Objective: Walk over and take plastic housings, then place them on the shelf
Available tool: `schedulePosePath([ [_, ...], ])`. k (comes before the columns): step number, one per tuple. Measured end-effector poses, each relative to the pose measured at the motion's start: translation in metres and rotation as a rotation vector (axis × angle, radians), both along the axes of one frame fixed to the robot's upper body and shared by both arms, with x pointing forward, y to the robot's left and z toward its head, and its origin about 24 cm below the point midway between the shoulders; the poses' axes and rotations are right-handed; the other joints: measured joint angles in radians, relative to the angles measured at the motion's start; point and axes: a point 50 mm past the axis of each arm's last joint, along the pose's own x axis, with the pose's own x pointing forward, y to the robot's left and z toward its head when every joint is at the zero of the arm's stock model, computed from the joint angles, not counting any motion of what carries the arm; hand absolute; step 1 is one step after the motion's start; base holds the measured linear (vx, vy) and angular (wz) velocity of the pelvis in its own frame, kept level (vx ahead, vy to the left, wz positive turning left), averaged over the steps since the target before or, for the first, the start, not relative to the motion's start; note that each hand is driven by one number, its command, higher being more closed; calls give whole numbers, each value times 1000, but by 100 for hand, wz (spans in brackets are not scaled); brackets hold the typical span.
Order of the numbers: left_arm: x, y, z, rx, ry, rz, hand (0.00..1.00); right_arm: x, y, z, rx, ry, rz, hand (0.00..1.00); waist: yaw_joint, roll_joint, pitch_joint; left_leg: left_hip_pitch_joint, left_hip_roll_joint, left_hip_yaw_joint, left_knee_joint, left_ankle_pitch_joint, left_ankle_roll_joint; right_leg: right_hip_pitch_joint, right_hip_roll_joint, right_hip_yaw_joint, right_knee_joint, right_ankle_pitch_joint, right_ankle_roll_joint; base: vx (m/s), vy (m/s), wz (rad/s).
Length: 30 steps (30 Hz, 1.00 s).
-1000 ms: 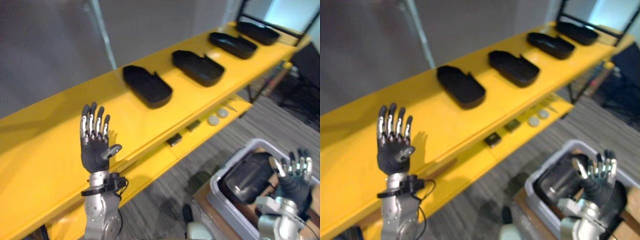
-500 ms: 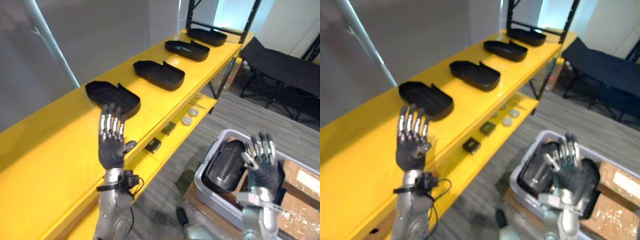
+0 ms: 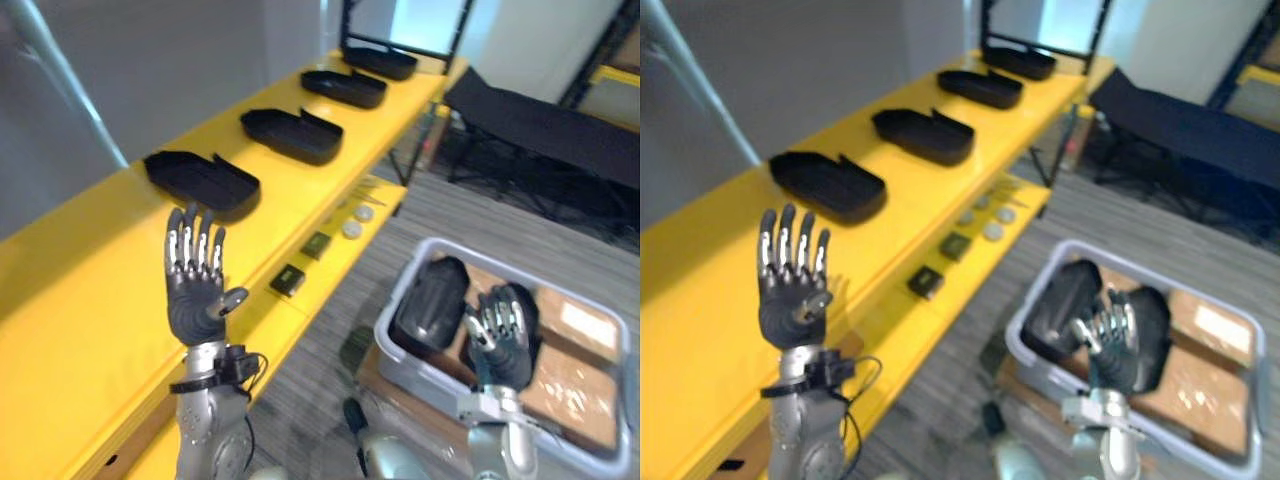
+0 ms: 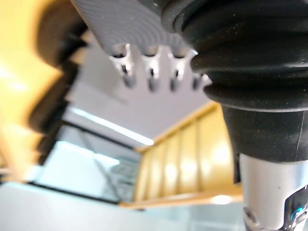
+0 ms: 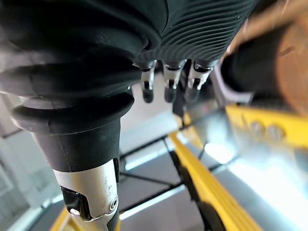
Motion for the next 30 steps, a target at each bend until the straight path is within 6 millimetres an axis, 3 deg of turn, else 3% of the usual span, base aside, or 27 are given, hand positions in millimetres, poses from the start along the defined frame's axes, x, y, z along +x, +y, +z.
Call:
schedulePosePath([
  [2, -2, 9, 3, -15, -23, 49, 0, 6, 1, 4, -11, -28, 26, 0, 1, 6, -3, -2, 16, 45, -75, 68, -2, -29, -25, -97, 176, -36, -47, -223, -62, -71],
  [3, -3, 12, 6, -23, -40, 59, 0, 13, 4, 8, -12, -55, 42, 0, 2, 15, -3, -5, 35, 59, -112, 107, -10, -24, -49, -156, 285, -96, -72, -166, -89, -44],
  [4, -4, 12, 8, -22, -49, 61, 0, 17, 6, 9, -10, -70, 52, 0, 3, 17, -4, -14, 46, 60, -124, 123, -14, -14, -68, -183, 328, -129, -70, -130, -128, -33],
  [6, -5, 12, 11, -9, -62, 64, 0, 34, 23, 8, 17, -80, 100, 0, 21, 9, -10, -32, 86, 78, -142, 158, -46, 73, -168, -239, 408, -208, -68, -103, -218, -40],
  [8, -5, 14, 10, -6, -42, 68, 0, 45, 37, 3, 30, -50, 136, 0, 43, -6, -19, -34, 110, 102, -141, 167, -70, 132, -260, -259, 397, -207, -78, -52, -345, -63],
  [9, -4, 13, 9, -4, -28, 63, 0, 48, 44, 0, 33, -28, 149, 0, 51, -21, -28, -37, 121, 110, -139, 172, -103, 167, -304, -260, 348, -133, -89, -28, -454, -54],
  [10, -3, 14, 7, -1, -16, 59, 0, 49, 46, -2, 24, -10, 156, 0, 51, -25, -38, -47, 132, 95, -128, 174, -131, 187, -289, -250, 299, -103, -33, -10, -308, -37],
  [11, -2, 12, 4, -18, -1, 56, 0, 49, 45, -3, 18, 2, 148, 0, 56, -4, -50, -55, 147, 65, -141, 180, -141, 185, -265, -266, 284, -103, -33, 19, -319, -60],
  [12, -4, 8, 0, -46, 21, 49, 0, 48, 40, -4, -33, 19, 146, 0, 59, 44, -69, -41, 181, 29, -194, 211, -176, 177, -221, -279, 249, -110, -21, 23, -231, -59],
  [13, -4, 7, -1, -51, 24, 45, 0, 48, 40, -5, -48, 29, 143, 0, 52, 52, -73, -32, 188, 35, -211, 223, -186, 184, -212, -289, 233, -121, -6, 27, -326, -62],
  [15, -3, 8, -2, -94, 27, 74, 0, 43, 34, -11, -64, 67, 130, 0, 36, 54, -75, 3, 212, 63, -229, 246, -211, 242, -184, -345, 149, -176, 71, 15, -265, -38],
  [18, -2, 12, -10, -212, 44, 89, 0, 41, 28, -14, -132, 91, 127, 0, 20, 62, -79, -16, 239, 53, -223, 278, -205, 249, -141, -344, 81, -187, 59, -19, -271, -33],
  [19, 4, 9, -16, -260, 63, 72, 0, 38, 19, -15, -169, 105, 95, 0, 16, 59, -67, -25, 238, 45, -215, 305, -182, 246, -139, -347, 81, -189, 55, -60, -157, 9],
  [21, 10, 4, -22, -261, 90, 56, 0, 33, 1, -17, -221, 128, 25, 0, 5, 54, -49, -59, 234, 24, -179, 335, -138, 252, -145, -367, 75, -195, 44, -80, -128, 24],
  [23, 11, -2, -21, -234, 77, -1, 0, 30, -37, -18, -265, 161, -131, 0, -6, 52, -25, -122, 231, 19, -136, 349, -106, 276, -151, -384, 5, -163, 29, -86, -51, 29],
  [27, 12, -6, -21, -143, 70, -76, 0, 34, -87, -26, -304, 243, -351, 0, -4, 82, -17, -79, 172, -20, -266, 342, -113, 277, -166, -390, -56, -103, 53, -77, 95, 9],
  [28, 13, -6, -22, -125, 74, -91, 0, 36, -89, -28, -297, 249, -369, 0, -3, 83, -16, -80, 164, -21, -279, 337, -121, 272, -170, -391, -64, -94, 57, -100, 151, 1],
  [29, 14, -5, -22, -75, 70, -130, 0, 50, -90, -30, -279, 255, -393, 0, 1, 85, -8, -89, 148, -21, -293, 324, -152, 261, -184, -388, -87, -61, 68, -122, 187, -7],
  [30, 16, -6, -21, -43, 67, -158, 0, 61, -89, -32, -265, 267, -401, 0, 10, 68, 4, -102, 131, -22, -288, 322, -155, 256, -198, -387, -104, -44, 76, -140, 187, -5],
])
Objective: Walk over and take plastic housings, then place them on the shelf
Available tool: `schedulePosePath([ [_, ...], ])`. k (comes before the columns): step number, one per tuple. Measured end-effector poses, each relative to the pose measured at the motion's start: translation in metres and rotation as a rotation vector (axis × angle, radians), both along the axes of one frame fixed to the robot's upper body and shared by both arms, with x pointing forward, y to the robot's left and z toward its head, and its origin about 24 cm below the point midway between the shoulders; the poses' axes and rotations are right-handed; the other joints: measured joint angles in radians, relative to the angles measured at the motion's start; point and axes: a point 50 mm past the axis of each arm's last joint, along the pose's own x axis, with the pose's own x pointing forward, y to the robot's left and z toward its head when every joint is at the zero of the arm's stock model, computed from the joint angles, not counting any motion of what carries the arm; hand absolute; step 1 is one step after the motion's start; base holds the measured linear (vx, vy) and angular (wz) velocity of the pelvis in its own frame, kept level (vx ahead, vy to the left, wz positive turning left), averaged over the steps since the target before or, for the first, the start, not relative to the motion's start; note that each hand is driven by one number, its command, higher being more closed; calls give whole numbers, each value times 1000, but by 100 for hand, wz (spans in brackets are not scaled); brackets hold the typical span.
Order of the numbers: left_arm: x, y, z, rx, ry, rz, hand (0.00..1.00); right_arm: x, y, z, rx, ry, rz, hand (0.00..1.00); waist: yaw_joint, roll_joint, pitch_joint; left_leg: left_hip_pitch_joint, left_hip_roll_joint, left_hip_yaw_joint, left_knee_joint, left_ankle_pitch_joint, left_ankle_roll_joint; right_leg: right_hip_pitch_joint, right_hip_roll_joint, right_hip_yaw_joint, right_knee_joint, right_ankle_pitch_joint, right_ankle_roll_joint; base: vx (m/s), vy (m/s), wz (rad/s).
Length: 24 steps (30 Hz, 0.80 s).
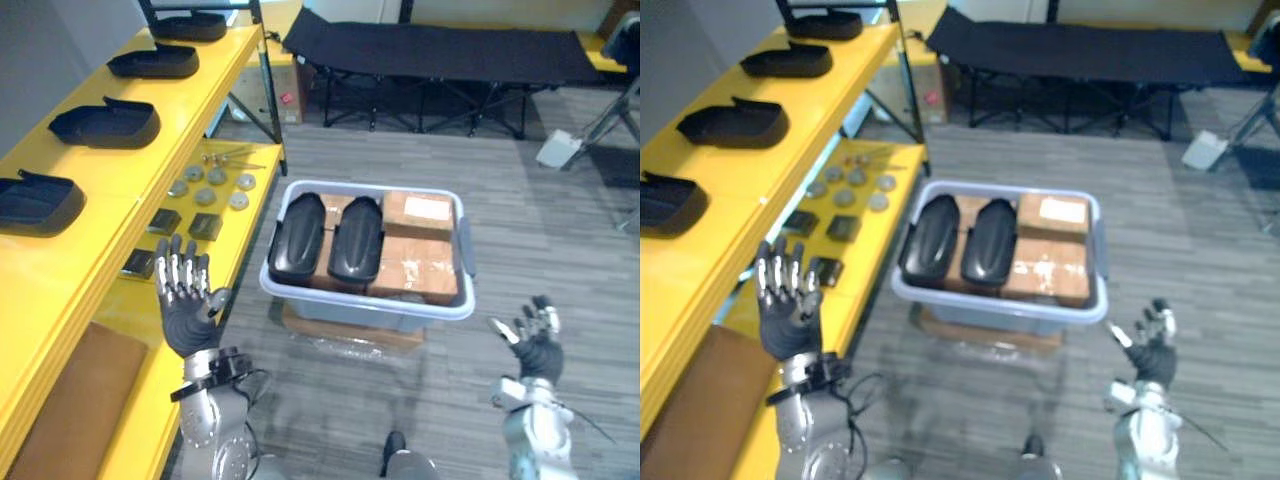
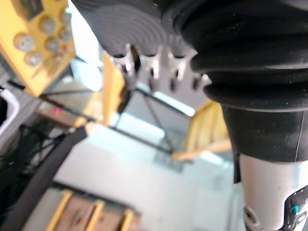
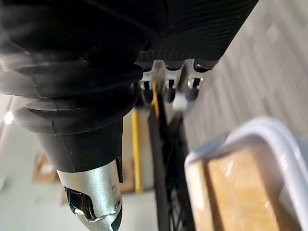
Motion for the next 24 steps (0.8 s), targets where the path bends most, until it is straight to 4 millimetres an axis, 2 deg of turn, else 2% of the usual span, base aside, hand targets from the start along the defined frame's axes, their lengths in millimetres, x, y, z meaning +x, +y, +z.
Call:
schedulePosePath([
  [1, 1, -1, 1, 16, -5, -17, 0, 6, -1, -1, 7, 4, -7, 0, 7, -8, 5, -14, -8, -2, 7, -1, 0, -6, -7, 0, -10, 13, -1, -152, 163, 8],
  [2, 5, -2, 4, 45, -11, -43, 0, 19, -2, -1, 14, 8, -25, 0, 22, -27, 21, -43, -24, -11, 24, -3, 1, -10, -22, -6, -34, 36, 5, -182, 153, 27],
  [4, 11, -4, 8, 67, -14, -68, 0, 41, -9, 10, 11, -11, -42, 0, 40, -36, 58, -92, -43, -44, 62, -9, 8, -9, -38, -30, -54, 58, 10, -165, 137, 43],
  [6, 16, -12, 12, 98, -19, -130, 0, 71, -26, 33, 2, -44, -80, 0, 69, -22, 95, -173, -49, -95, 116, -11, 7, -29, -40, -66, -59, 75, 10, -124, 78, 49],
  [7, 17, -13, 12, 109, -18, -146, 0, 79, -29, 41, 4, -56, -90, 0, 78, -20, 102, -189, -49, -103, 123, -9, 6, -38, -38, -70, -61, 80, 7, -90, 33, 36],
  [9, 19, -21, 13, 121, -17, -197, 0, 107, -45, 79, -6, -109, -124, 0, 108, -5, 147, -226, -50, -129, 143, -1, 5, -44, -33, -93, -71, 96, 6, -66, 11, 26],
  [11, 20, -29, 9, 129, -8, -238, 0, 121, -57, 104, -46, -110, -142, 0, 120, 7, 158, -255, -55, -151, 152, 1, 6, -53, -33, -115, -71, 103, 5, -46, 23, 25],
  [14, 22, -42, 0, 138, 20, -303, 0, 137, -67, 132, -59, -84, -162, 0, 144, 11, 162, -302, -64, -172, 171, 2, 8, -80, -37, -123, -71, 111, 4, -22, 50, 17],
  [16, 27, -47, 0, 139, 17, -327, 0, 140, -75, 141, -75, -43, -176, 0, 164, 23, 178, -317, -70, -185, 184, 2, 8, -82, -40, -138, -71, 114, 5, -22, 45, 19],
  [20, 31, -52, -4, 133, 19, -341, 0, 145, -75, 138, -74, 63, -183, 0, 190, 39, 193, -358, -76, -214, 201, 1, 9, -98, -41, -163, -64, 115, 4, -39, 27, 17],
  [21, 32, -54, -7, 124, 31, -340, 0, 146, -78, 144, -61, 83, -195, 0, 193, 57, 206, -372, -76, -226, 216, -2, 15, -102, -41, -172, -51, 115, 4, -48, 25, 17],
  [24, 31, -61, -10, 112, 44, -359, 0, 144, -89, 158, -59, 105, -232, 0, 220, 72, 227, -398, -77, -228, 233, -4, 18, -129, -46, -172, -33, 115, 4, -71, 40, 0],
])
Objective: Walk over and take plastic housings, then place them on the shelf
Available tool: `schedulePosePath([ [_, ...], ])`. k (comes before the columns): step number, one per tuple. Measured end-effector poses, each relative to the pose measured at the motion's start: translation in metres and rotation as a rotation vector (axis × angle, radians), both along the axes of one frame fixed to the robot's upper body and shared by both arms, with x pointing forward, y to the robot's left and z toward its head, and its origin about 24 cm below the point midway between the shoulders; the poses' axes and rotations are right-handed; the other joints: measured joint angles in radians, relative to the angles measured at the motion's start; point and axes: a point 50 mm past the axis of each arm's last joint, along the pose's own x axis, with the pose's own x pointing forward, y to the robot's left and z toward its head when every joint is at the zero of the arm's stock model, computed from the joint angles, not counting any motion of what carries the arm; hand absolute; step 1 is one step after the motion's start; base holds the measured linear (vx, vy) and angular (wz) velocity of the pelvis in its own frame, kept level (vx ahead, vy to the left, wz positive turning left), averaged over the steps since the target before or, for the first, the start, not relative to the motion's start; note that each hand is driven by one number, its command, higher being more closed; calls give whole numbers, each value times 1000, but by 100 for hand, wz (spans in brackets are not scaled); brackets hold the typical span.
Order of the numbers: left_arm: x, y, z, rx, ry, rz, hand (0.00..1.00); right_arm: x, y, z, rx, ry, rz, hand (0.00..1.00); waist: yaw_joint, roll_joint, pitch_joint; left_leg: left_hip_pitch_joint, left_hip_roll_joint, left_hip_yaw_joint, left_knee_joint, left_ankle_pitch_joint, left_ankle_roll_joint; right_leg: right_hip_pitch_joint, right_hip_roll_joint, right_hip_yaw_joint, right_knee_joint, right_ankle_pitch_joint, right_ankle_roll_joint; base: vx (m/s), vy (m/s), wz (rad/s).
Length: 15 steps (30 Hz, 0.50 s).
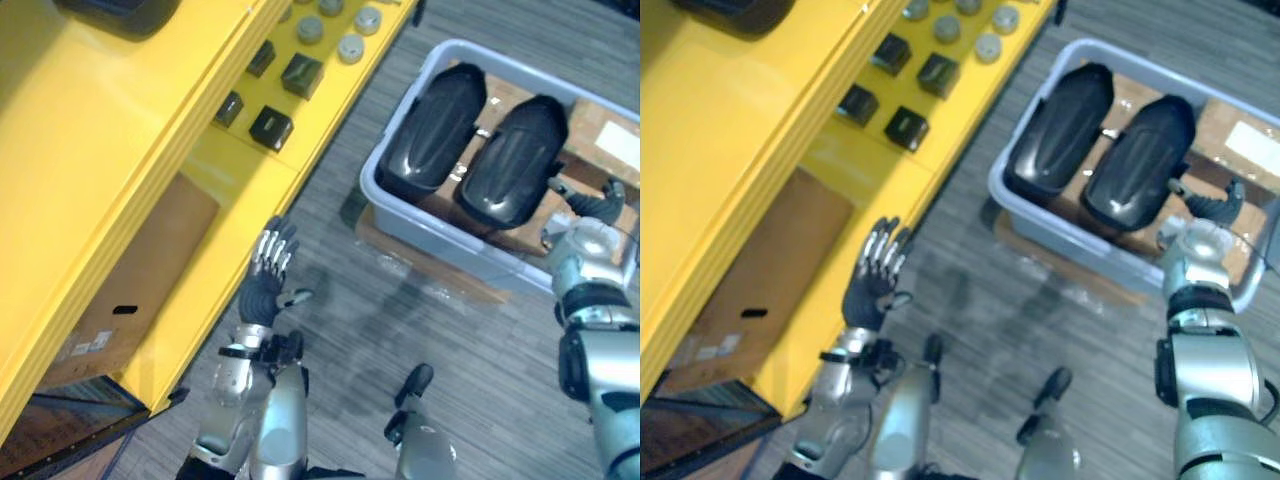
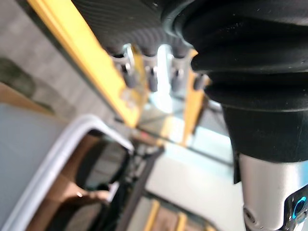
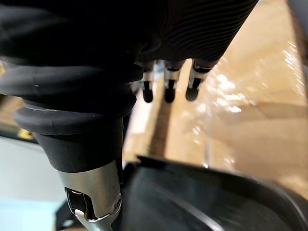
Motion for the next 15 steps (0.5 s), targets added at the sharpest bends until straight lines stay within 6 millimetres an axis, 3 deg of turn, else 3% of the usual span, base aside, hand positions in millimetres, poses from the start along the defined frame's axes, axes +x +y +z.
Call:
schedulePosePath([
  [3, 0, -6, -6, 0, 34, -8, 0, -3, -9, 13, 9, 17, -45, 0, 13, 12, 20, -36, -1, -2, 28, -6, 7, -27, -4, 0, 13, 0, 0, -109, 44, -1],
  [8, 0, -9, -19, 2, 100, 13, 0, -8, -17, 13, 55, 84, -101, 0, 17, 19, 23, -93, -6, -12, 66, -9, 13, -73, -12, -1, 38, -3, -3, -93, 50, 1],
  [10, 1, -15, -21, -22, 119, 4, 0, -19, -32, 26, 57, 87, -167, 0, 33, 48, 36, -121, -10, -19, 91, -14, 20, -94, -18, -4, 55, -6, -5, -104, 63, 3],
  [13, 1, -18, -23, -48, 144, 11, 0, -29, -46, 40, 26, 85, -240, 0, 50, 68, 45, -165, -16, -25, 105, -11, 24, -134, -25, -4, 66, -4, -3, -98, 55, 1],
  [14, 1, -18, -27, -44, 162, 14, 0, -32, -49, 41, 18, 99, -255, 100, 56, 68, 45, -175, -16, -25, 110, -11, 24, -143, -25, -3, 69, -4, -3, -67, 37, 2],
  [15, 1, -18, -29, -46, 170, 17, 0, -33, -50, 42, 13, 110, -259, 100, 58, 68, 45, -178, -16, -25, 112, -11, 24, -145, -25, -3, 70, -4, -3, -59, 30, -4],
])
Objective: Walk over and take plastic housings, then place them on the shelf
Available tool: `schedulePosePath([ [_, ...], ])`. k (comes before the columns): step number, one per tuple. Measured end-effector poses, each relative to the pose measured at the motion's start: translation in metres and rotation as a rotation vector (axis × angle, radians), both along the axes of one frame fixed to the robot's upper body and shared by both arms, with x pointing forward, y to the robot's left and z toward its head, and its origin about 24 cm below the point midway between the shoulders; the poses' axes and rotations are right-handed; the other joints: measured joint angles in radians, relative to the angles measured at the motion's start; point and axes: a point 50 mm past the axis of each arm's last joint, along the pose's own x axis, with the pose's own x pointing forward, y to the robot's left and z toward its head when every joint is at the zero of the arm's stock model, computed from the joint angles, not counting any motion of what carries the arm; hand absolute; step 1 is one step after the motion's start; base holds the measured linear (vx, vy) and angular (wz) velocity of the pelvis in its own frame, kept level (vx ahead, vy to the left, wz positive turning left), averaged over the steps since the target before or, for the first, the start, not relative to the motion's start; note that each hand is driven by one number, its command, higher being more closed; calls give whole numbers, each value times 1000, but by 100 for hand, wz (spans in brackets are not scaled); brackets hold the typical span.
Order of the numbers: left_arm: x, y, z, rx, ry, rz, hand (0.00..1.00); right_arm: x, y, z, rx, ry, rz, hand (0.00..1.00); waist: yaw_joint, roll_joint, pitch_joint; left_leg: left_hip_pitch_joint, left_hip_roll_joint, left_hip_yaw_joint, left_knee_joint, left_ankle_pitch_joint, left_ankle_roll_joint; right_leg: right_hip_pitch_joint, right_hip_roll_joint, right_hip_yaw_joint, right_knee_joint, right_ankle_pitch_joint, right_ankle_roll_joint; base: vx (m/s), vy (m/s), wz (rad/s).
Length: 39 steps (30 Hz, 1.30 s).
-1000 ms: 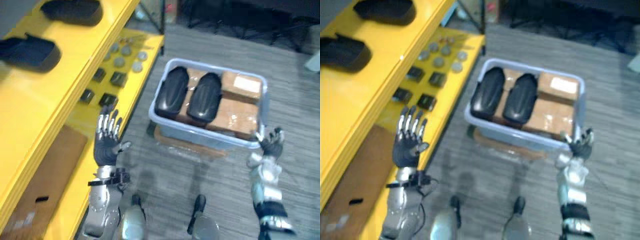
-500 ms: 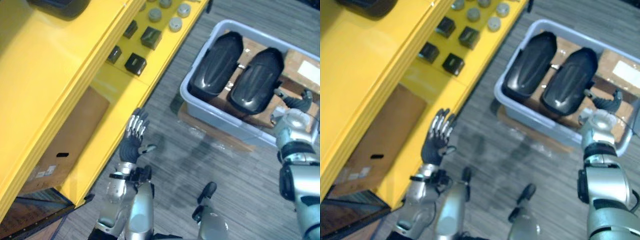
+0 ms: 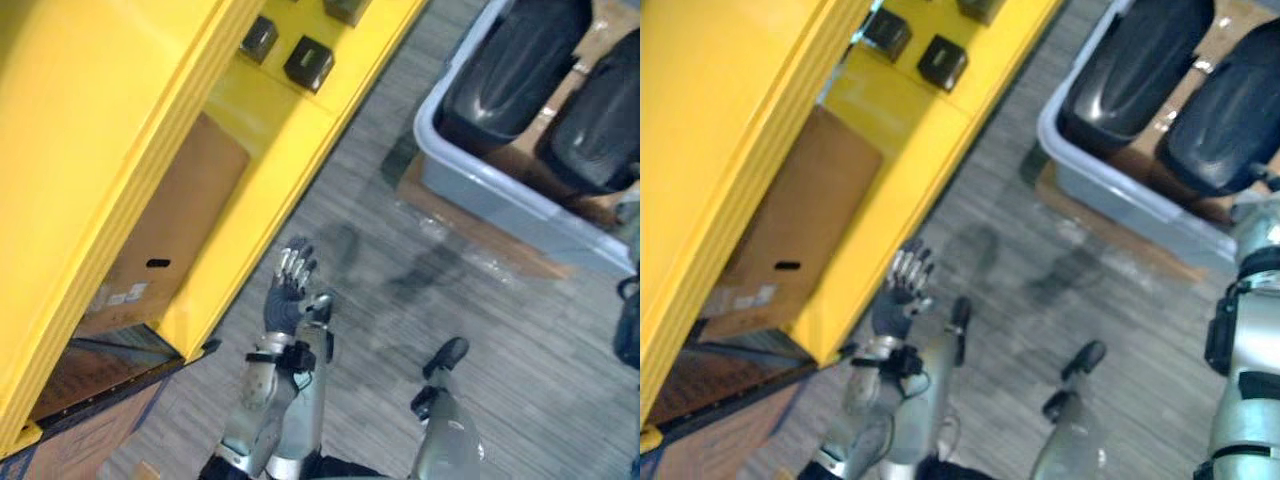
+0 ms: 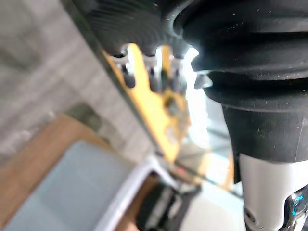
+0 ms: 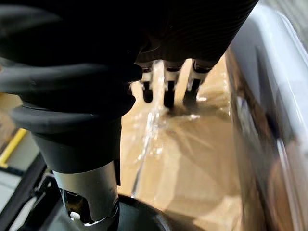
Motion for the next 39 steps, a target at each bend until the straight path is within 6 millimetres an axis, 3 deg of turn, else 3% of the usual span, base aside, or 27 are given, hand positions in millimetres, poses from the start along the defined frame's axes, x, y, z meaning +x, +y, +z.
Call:
schedulePosePath([
  [9, 0, 4, -7, -69, 22, 29, 0, -29, -30, 12, -116, 192, -57, 100, 22, 6, 2, -62, -15, -10, 9, 5, 7, -52, -16, -19, 14, 0, 1, -30, 20, 4],
  [20, -2, 2, -8, -79, 6, 18, 0, -37, -36, 5, -146, 379, -19, 100, 40, 15, -4, -62, -16, -16, 6, 6, 8, -47, -17, -36, 13, -1, 0, -28, 6, 2],
  [24, -7, 5, -8, -91, -3, 32, 0, -38, -37, 9, -243, 428, -31, 100, 41, 16, -5, -60, -17, -21, 5, 9, 7, -40, -16, -47, 13, -1, -1, -45, 11, 4],
  [29, -13, 17, -10, -99, 5, 80, 0, -25, -28, 31, -523, 453, -23, 100, 38, 16, -5, -25, -13, -21, -7, 10, 5, -7, -11, -50, 7, 0, -1, -30, 4, 1],
  [35, -19, 36, -4, -79, -45, 122, 0, -3, -3, 58, -791, 375, 36, 100, 29, 11, -3, 42, 5, -9, -51, 22, -6, 38, 4, -50, -6, -1, -4, -37, -24, -4],
  [39, -22, 43, -1, -79, -63, 143, 0, 15, 20, 55, -838, 342, 118, 100, 7, -23, -2, 94, 13, 2, -103, 45, -14, 59, 9, -49, -6, -3, -7, -21, -32, -4],
])
